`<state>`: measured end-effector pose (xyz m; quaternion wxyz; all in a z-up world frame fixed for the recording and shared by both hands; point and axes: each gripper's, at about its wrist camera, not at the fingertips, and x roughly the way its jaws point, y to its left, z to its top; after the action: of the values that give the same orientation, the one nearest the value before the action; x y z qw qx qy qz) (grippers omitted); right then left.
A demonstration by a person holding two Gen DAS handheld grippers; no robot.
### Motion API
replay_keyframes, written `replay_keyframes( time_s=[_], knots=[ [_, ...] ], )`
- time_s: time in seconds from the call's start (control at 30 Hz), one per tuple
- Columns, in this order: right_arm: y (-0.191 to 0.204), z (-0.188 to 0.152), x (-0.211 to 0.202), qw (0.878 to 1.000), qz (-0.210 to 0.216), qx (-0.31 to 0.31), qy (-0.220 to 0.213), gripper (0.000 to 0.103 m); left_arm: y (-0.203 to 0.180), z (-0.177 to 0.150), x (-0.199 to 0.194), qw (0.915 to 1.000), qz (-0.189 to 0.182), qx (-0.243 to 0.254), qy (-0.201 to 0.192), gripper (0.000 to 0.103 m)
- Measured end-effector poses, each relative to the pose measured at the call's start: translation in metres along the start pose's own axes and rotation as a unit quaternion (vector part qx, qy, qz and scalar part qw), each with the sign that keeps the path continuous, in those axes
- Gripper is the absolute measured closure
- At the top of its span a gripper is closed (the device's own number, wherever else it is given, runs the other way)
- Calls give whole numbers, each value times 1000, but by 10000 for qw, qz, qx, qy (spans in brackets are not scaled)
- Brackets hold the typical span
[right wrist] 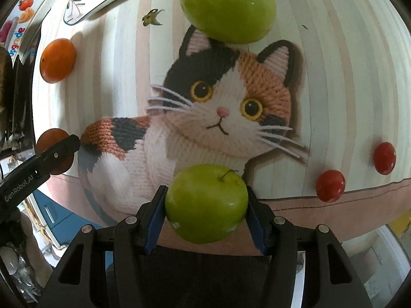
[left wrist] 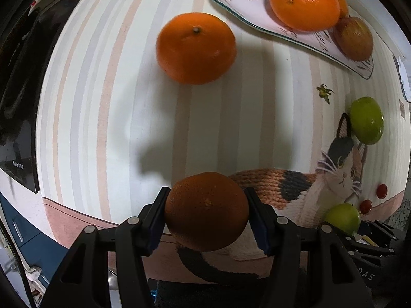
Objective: Organize fruits
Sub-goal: 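Carry both fruits onto the floral plate and open both tools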
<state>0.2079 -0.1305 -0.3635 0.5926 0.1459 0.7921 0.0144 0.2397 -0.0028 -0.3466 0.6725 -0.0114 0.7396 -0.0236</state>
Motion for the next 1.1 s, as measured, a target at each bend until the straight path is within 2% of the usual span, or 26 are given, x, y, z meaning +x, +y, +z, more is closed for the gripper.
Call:
replay_keyframes(
  time_s=[0.17, 0.3, 0.47, 0.57, 0.77, 0.9, 1.0, 1.1],
  knots=[
    [11, 3, -2, 9997, -51, -130, -218, 44, -12, 9, -7, 9999, -83, 88, -10, 48],
    [20, 4, -9, 9994, 52, -143, -321, 44, -27, 12, -28, 9995, -244, 153, -144, 48],
    [23, 25, -38, 9976, 379, -97, -571, 44, -35, 31, -67, 9971, -634, 114, -411, 48],
    [26, 40, -64, 9951, 609, -35, -782, 44, -39, 55, -92, 9945, -847, 63, -613, 48],
    [14, 93, -134, 9842, 968, 189, -1468, 44, -16, 124, -108, 9923, -909, -138, -833, 48],
    [-17, 150, -172, 9780, 763, 424, -1892, 44, 12, 167, -91, 9916, -1047, -410, -643, 48],
    [-35, 195, -180, 9774, 565, 552, -1961, 44, 24, 189, -80, 9908, -1138, -571, -455, 48],
    [-55, 222, -180, 9792, 431, 613, -1886, 44, 27, 205, -68, 9916, -1074, -643, -340, 48]
  ],
)
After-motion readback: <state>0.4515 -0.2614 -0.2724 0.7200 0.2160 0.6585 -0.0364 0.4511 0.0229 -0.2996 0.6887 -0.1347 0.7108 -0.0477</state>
